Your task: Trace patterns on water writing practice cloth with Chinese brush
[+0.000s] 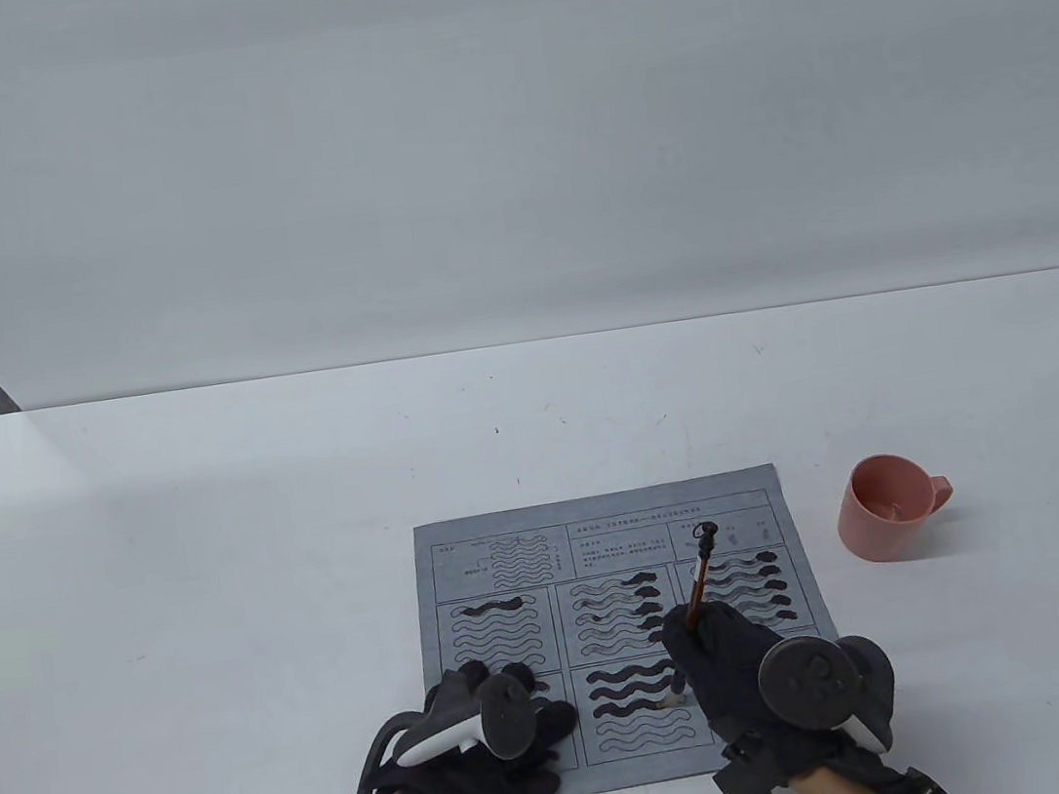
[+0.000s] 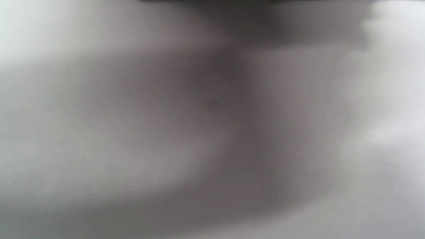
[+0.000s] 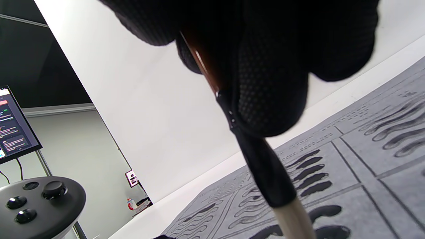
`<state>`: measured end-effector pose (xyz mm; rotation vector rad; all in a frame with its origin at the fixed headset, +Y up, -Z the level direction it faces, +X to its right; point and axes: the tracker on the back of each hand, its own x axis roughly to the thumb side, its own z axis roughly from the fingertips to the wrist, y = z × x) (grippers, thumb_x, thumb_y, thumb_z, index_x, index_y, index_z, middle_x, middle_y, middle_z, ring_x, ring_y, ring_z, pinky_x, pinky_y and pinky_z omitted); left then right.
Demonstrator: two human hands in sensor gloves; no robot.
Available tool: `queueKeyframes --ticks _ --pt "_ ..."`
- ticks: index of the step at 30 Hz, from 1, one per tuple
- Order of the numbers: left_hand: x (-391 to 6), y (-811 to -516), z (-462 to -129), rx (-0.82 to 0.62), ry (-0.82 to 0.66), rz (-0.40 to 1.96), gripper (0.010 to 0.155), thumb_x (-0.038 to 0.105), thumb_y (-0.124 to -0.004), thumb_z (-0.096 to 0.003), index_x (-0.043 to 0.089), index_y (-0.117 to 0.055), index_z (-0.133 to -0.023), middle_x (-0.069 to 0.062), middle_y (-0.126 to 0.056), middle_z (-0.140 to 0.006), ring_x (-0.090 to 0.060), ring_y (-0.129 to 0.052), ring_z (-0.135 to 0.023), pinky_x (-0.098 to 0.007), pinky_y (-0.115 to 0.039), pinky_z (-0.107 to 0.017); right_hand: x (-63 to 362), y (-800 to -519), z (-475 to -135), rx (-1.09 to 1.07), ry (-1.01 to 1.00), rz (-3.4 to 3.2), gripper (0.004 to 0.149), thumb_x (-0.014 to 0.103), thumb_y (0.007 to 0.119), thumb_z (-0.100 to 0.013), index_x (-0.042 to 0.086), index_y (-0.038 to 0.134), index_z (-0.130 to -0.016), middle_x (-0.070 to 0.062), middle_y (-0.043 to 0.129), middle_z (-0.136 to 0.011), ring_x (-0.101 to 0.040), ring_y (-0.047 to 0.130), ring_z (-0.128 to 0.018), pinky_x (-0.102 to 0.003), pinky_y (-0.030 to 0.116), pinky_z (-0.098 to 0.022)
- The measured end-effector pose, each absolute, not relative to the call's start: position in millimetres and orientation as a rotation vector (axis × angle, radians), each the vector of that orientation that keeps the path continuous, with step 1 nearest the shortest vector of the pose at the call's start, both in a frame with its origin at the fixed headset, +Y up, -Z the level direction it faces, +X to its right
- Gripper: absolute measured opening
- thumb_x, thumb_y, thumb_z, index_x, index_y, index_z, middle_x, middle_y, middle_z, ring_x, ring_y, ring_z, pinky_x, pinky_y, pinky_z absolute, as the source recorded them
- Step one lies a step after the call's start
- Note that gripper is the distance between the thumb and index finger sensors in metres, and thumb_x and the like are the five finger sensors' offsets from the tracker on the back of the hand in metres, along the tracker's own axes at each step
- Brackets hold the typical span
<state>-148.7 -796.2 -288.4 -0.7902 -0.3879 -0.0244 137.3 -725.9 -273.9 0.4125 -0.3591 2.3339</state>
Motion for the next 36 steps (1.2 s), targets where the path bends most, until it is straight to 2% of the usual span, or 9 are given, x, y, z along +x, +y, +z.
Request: queueKeyframes --ticks 36 --pt "-148.5 -796.2 -288.5 -0.79 -0.388 -0.025 0.069 0.067 -0.047 -0.0448 0.071 0.004 -0.091 0.019 0.032 -0.101 -0.029 0.033 -0.094 -0.058 0.011 -0.069 141.9 -723.1 -274.8 0.389 -0.396 2.378 0.038 0.035 0.069 -0.056 0.008 0.083 -0.079 -0.019 0.095 -0.073 -0.025 0.107 -0.039 -0.053 0.086 -0.04"
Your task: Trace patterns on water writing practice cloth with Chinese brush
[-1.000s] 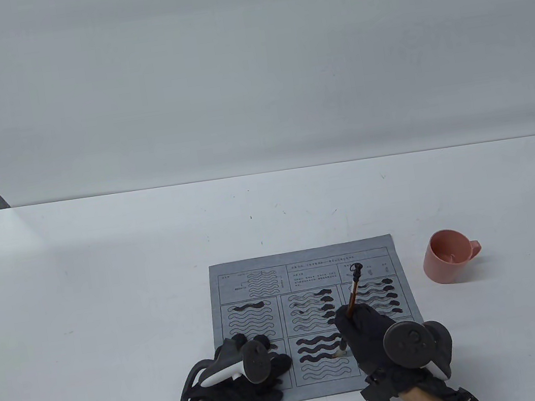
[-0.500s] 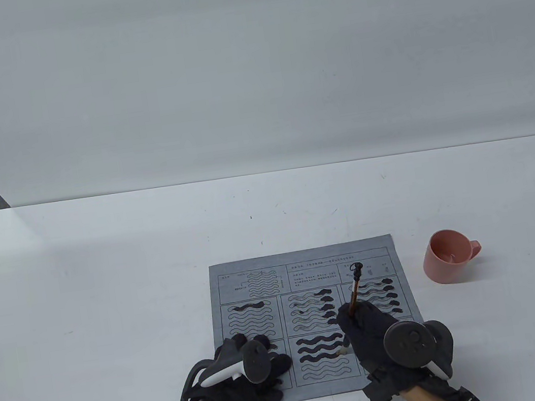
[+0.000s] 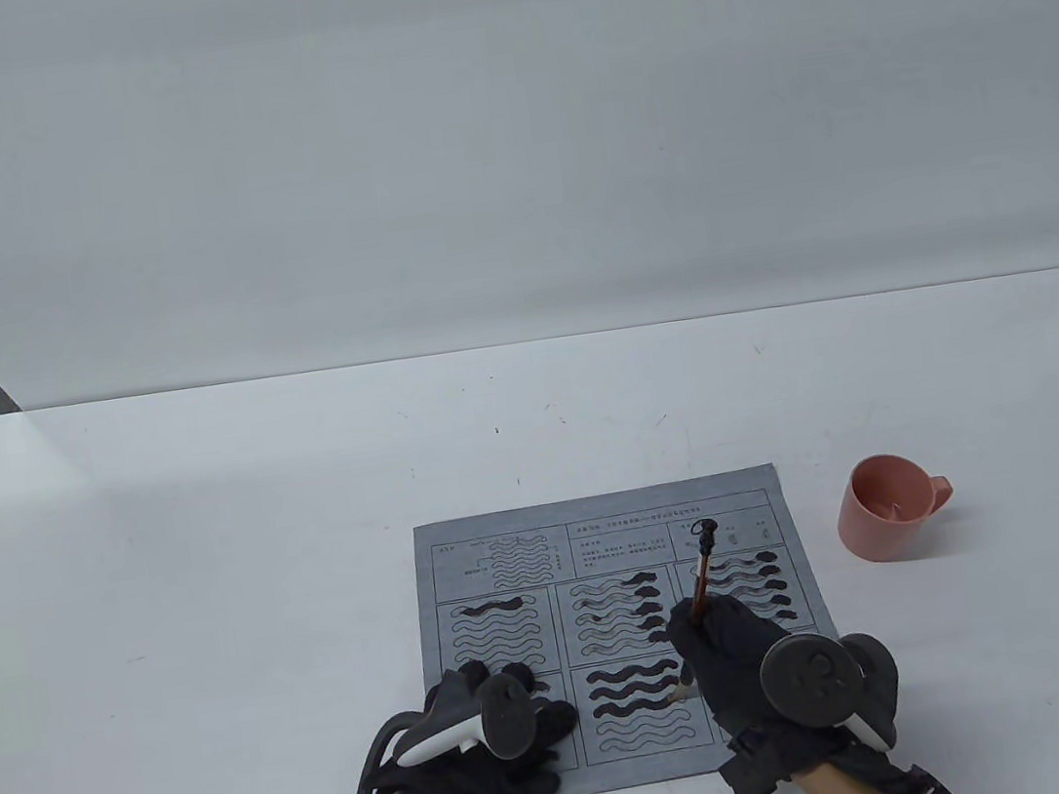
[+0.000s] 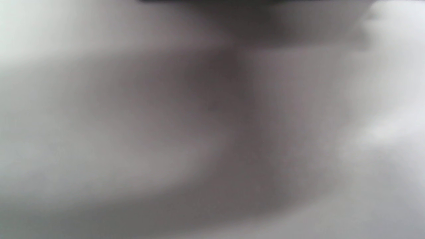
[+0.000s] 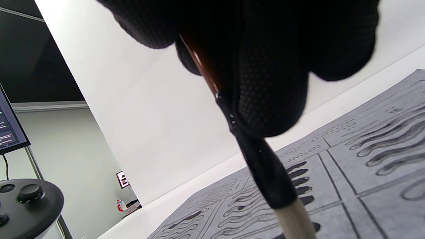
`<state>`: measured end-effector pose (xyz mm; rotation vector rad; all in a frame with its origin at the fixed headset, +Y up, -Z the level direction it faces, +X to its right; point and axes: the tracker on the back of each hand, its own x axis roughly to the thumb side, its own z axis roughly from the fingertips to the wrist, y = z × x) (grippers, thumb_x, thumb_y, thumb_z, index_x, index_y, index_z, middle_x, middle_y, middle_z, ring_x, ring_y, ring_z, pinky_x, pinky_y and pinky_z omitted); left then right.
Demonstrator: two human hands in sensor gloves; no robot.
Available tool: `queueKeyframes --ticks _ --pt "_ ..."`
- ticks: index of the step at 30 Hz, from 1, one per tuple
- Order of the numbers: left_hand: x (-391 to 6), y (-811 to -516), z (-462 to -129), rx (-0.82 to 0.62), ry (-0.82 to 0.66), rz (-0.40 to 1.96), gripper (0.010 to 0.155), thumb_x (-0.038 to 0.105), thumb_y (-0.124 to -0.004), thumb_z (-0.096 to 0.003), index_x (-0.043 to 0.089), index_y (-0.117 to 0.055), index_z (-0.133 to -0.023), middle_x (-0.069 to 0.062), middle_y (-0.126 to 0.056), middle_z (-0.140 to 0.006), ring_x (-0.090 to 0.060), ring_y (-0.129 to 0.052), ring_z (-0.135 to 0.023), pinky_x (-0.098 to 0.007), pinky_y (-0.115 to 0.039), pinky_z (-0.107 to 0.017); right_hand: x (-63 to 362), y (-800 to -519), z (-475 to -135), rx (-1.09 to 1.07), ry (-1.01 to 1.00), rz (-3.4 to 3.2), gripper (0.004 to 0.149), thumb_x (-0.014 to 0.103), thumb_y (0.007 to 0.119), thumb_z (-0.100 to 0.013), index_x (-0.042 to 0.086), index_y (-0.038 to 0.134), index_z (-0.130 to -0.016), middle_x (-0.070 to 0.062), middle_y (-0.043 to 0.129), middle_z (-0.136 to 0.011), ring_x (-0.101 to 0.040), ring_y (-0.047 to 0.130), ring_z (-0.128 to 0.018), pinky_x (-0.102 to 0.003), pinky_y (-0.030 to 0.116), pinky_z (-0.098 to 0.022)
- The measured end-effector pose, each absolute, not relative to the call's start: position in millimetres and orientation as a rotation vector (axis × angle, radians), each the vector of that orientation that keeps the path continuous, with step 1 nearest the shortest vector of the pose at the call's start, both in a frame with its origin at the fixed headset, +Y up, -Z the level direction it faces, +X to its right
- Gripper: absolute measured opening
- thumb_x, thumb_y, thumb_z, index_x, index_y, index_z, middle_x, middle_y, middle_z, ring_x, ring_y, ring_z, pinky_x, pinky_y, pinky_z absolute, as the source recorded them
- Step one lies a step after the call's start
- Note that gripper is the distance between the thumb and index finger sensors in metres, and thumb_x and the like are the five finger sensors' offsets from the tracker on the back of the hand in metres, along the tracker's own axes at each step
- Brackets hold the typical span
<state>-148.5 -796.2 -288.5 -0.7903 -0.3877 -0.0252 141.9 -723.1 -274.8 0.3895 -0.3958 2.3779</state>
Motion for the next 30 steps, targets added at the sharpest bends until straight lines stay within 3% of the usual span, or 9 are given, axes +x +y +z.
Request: queueKeyframes --ticks 30 --pt "-148.6 -796.3 -288.5 -0.79 -0.388 -0.025 0.069 0.067 -0.047 -0.0448 0.071 0.004 -0.091 0.019 0.032 -0.101 -0.029 0.033 -0.094 -0.058 0.012 -0.069 142.1 -720.9 -274.5 0.397 -0.423 2.387 0.037 0.039 0.073 -0.056 0.011 0.086 -0.077 -0.016 0.098 -0.07 -0.024 0.107 -0.038 -0.053 0.087 -0.04"
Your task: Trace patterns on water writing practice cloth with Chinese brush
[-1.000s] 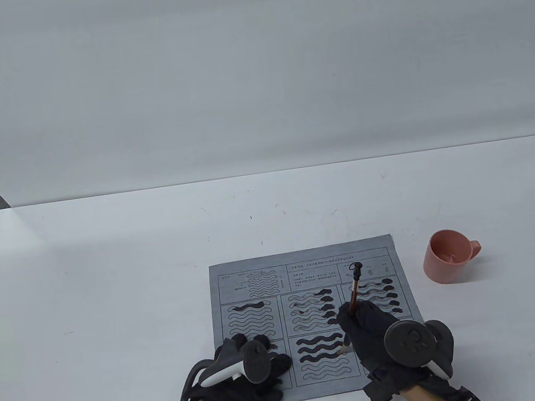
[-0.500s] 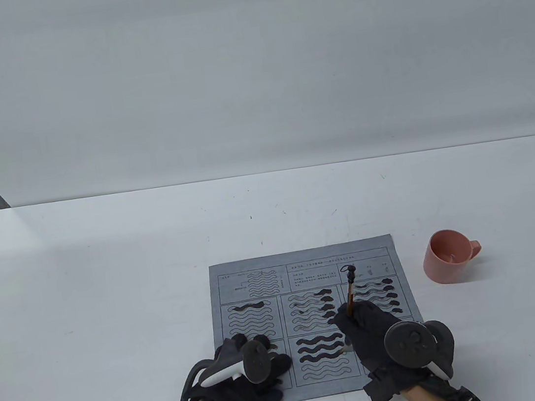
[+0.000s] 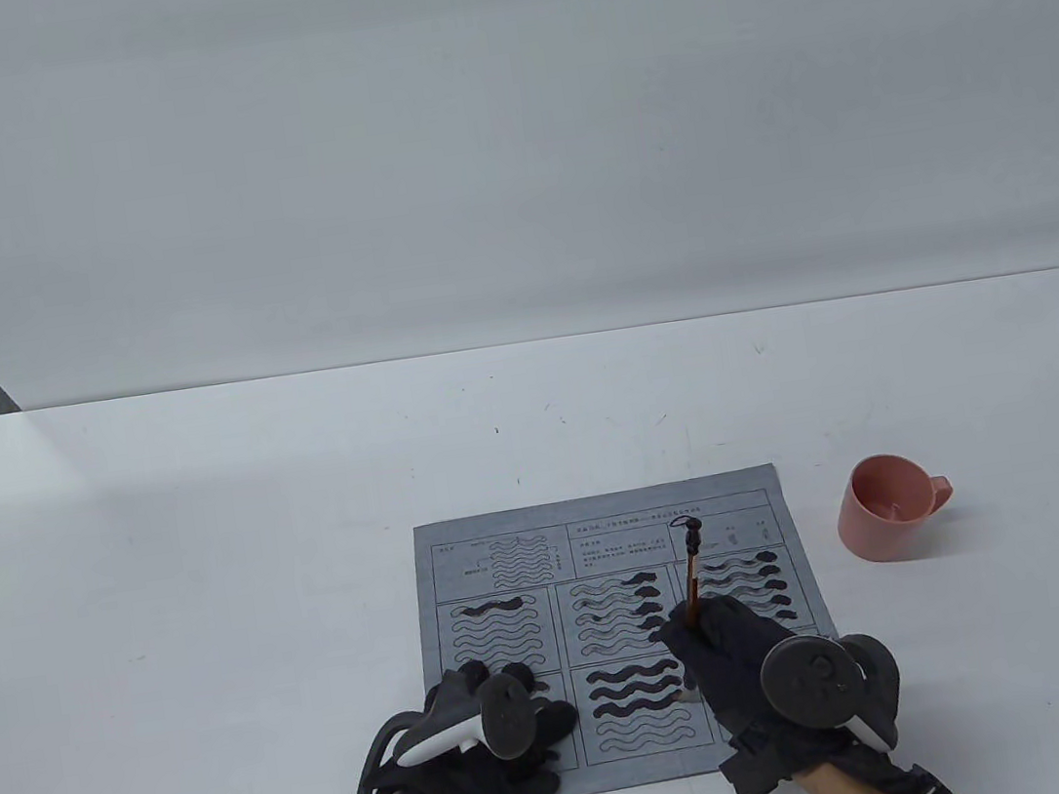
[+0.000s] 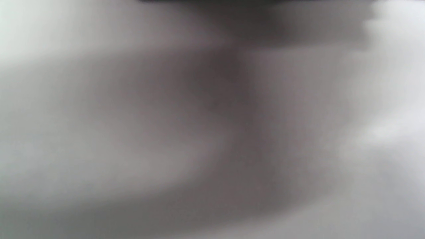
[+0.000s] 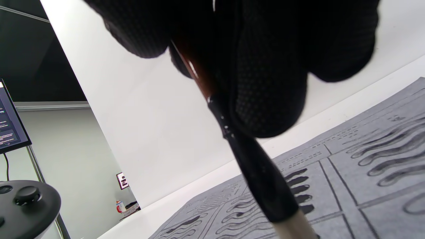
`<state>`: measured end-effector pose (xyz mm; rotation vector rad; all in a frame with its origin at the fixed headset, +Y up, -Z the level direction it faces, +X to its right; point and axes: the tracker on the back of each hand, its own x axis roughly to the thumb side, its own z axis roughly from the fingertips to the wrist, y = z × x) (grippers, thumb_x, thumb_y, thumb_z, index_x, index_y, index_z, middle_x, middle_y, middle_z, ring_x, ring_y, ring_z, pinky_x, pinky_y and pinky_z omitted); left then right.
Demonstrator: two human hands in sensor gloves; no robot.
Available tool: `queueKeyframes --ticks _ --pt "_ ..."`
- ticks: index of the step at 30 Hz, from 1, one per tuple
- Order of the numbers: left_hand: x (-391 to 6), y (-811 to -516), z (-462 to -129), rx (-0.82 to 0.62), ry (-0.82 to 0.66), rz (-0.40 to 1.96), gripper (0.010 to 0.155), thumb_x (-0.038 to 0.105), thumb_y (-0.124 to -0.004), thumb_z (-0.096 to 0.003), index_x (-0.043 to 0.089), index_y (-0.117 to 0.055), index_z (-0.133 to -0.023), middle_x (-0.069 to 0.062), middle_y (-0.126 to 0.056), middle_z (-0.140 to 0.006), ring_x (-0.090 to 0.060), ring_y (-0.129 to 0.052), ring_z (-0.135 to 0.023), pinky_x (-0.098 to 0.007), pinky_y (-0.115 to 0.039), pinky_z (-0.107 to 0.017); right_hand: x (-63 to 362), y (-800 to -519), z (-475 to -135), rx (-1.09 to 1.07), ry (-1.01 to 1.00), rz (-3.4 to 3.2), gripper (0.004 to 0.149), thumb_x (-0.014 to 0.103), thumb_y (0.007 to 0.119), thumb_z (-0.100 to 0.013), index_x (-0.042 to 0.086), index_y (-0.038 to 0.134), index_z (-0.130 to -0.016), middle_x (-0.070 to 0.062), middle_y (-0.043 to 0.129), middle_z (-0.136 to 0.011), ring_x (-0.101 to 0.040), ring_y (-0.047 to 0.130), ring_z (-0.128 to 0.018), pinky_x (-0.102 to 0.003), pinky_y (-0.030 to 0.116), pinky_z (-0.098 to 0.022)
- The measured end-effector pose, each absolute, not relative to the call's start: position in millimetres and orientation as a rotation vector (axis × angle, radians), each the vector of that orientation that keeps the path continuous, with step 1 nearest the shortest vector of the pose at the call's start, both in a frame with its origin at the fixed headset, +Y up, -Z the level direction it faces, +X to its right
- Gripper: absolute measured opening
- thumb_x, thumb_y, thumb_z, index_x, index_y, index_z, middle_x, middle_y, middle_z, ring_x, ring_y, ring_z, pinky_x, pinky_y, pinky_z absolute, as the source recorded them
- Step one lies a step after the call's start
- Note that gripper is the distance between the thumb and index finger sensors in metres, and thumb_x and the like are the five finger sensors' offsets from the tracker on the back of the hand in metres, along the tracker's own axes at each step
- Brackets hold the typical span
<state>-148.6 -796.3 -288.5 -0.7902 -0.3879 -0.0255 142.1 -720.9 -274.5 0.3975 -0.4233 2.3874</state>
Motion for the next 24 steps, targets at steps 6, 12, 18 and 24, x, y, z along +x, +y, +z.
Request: queueKeyframes --ticks 6,12,18,24 --pt "-148 -796 -288 -0.79 -0.388 -0.026 0.069 0.067 -0.047 -0.0449 0.07 0.004 -0.091 0.019 0.032 -0.101 -0.029 0.033 -0.094 -0.058 0.011 -0.069 142 -721 -274 0.399 -0.424 2.391 0.037 0.04 0.074 -0.056 0.011 0.086 -0.076 -0.017 0.098 -0.07 -0.023 0.107 -0.038 -0.053 0.087 -0.039" --pt "-148 -796 -288 -0.79 -0.388 -0.025 0.069 0.067 -0.047 -0.0448 0.071 0.004 -0.091 0.019 0.032 -0.101 -0.029 0.033 -0.094 -0.058 0.012 -0.069 141 -720 -274 0.397 -0.43 2.396 0.037 0.04 0.073 -0.056 0.011 0.086 -0.077 -0.017 0.098 -0.07 -0.023 0.107 -0.037 -0.052 0.087 -0.039" --pt "-148 -796 -288 -0.79 -0.388 -0.027 0.069 0.067 -0.047 -0.0449 0.071 0.004 -0.091 0.019 0.032 -0.101 -0.029 0.033 -0.094 -0.058 0.011 -0.069 143 -709 -268 0.401 -0.489 2.3 0.038 0.039 0.073 -0.056 0.01 0.085 -0.078 -0.017 0.097 -0.071 -0.023 0.108 -0.039 -0.052 0.088 -0.039" --pt "-148 -796 -288 -0.79 -0.388 -0.027 0.069 0.067 -0.047 -0.0448 0.071 0.004 -0.091 0.019 0.032 -0.101 -0.029 0.033 -0.094 -0.058 0.011 -0.069 138 -705 -262 0.427 -0.37 2.161 0.038 0.035 0.071 -0.057 0.009 0.081 -0.083 -0.02 0.094 -0.078 -0.026 0.107 -0.047 -0.054 0.086 -0.043"
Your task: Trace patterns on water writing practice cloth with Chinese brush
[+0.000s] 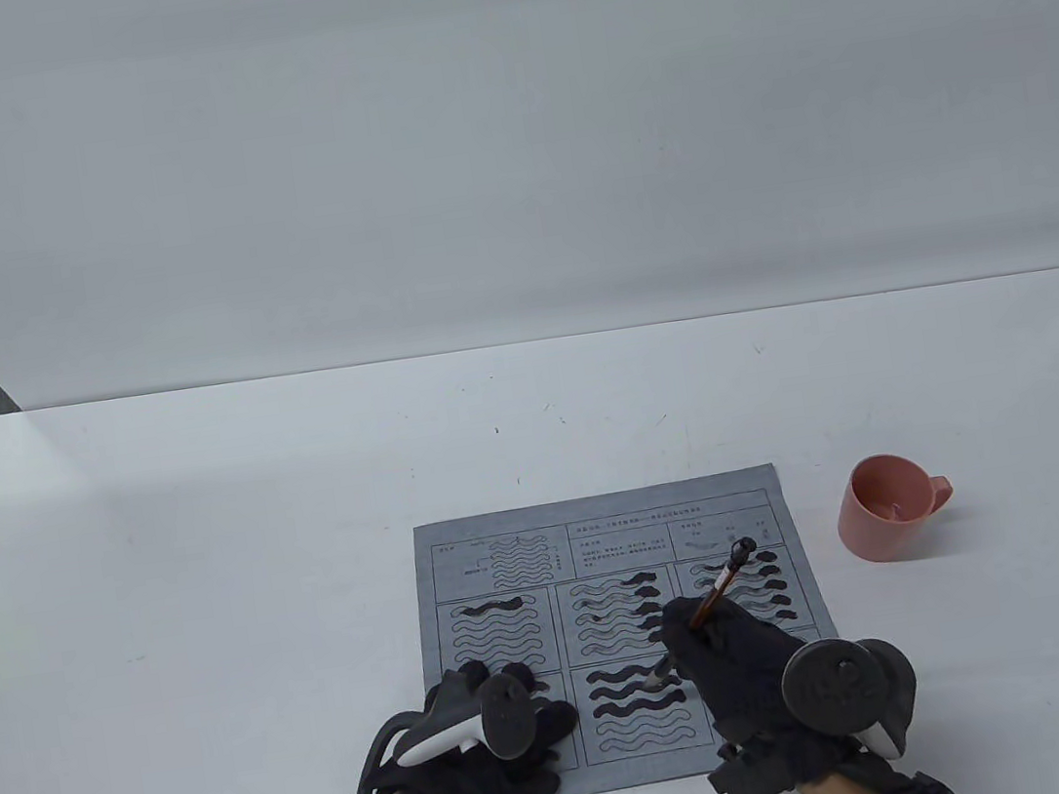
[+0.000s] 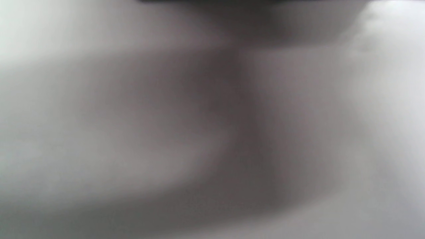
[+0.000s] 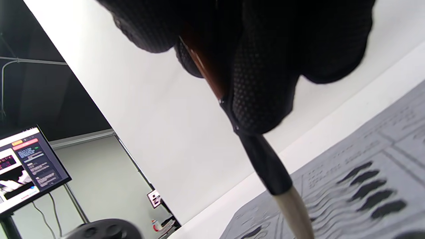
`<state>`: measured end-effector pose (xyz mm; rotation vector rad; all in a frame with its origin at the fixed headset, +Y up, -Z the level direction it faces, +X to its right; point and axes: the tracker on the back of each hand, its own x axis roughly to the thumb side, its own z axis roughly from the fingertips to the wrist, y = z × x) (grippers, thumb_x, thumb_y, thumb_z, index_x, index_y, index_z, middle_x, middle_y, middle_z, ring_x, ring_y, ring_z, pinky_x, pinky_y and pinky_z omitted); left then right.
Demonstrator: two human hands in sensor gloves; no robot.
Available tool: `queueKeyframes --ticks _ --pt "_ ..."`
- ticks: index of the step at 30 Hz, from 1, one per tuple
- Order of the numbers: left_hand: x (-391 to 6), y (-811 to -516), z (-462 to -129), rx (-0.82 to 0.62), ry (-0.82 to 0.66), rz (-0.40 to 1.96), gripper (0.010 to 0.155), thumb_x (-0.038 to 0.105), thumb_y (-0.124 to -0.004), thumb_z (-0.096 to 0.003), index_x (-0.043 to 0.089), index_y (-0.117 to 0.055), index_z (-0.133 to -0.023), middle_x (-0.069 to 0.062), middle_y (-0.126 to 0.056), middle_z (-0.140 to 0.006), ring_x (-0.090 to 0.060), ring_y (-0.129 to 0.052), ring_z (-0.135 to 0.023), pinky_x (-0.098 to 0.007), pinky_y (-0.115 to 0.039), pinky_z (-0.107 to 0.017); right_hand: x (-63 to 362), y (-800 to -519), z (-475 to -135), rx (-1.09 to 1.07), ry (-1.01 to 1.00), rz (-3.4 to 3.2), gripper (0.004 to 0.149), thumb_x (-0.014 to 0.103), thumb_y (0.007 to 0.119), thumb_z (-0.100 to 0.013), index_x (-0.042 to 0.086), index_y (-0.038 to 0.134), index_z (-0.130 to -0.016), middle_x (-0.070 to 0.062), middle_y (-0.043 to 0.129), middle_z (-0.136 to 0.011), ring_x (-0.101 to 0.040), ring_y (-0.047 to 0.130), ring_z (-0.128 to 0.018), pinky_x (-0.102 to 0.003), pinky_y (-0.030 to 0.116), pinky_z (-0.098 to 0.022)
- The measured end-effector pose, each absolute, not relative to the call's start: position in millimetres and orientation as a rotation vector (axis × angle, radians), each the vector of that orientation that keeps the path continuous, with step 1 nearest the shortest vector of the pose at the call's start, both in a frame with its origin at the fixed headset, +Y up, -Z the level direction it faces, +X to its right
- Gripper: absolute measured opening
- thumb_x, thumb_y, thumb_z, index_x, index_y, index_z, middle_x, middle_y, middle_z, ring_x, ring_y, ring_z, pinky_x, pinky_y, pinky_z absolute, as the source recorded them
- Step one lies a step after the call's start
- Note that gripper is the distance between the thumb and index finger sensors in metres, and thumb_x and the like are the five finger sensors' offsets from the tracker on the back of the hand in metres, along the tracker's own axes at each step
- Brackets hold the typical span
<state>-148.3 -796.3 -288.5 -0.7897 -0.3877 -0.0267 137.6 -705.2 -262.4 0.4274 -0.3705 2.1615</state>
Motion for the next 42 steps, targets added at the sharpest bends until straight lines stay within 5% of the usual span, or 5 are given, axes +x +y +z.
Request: queueKeyframes --ticks 8,19,26,42 --pt "-148 -796 -288 -0.792 -0.388 -0.022 0.069 0.067 -0.047 -0.0452 0.07 0.004 -0.092 0.019 0.032 -0.101 -0.029 0.033 -0.094 -0.058 0.011 -0.069 124 -699 -250 0.479 -0.078 2.078 0.04 0.028 0.068 -0.056 0.012 0.071 -0.093 -0.027 0.077 -0.096 -0.038 0.099 -0.07 -0.06 0.079 -0.053" --pt "-148 -796 -289 -0.794 -0.389 -0.027 0.07 0.067 -0.048 -0.0452 0.07 0.004 -0.092 0.019 0.032 -0.101 -0.03 0.033 -0.094 -0.058 0.011 -0.07 98 -689 -213 0.829 -0.433 2.399 0.04 0.02 0.074 -0.05 0.009 0.072 -0.088 -0.017 0.084 -0.091 -0.032 0.102 -0.064 -0.058 0.083 -0.05" --pt "-148 -796 -289 -0.802 -0.392 -0.024 0.069 0.067 -0.048 -0.0454 0.07 0.004 -0.092 0.019 0.032 -0.101 -0.029 0.033 -0.093 -0.058 0.011 -0.069 101 -704 -224 0.766 -0.286 2.324 0.04 0.02 0.076 -0.049 0.009 0.074 -0.087 -0.017 0.088 -0.089 -0.032 0.104 -0.064 -0.06 0.082 -0.051" --pt "-148 -796 -290 -0.805 -0.393 -0.022 0.07 0.067 -0.048 -0.0454 0.07 0.004 -0.092 0.019 0.032 -0.101 -0.029 0.033 -0.093 -0.058 0.012 -0.069 109 -714 -235 0.773 -0.313 2.268 0.04 0.024 0.074 -0.052 0.007 0.073 -0.088 -0.02 0.089 -0.086 -0.028 0.105 -0.059 -0.056 0.084 -0.05"
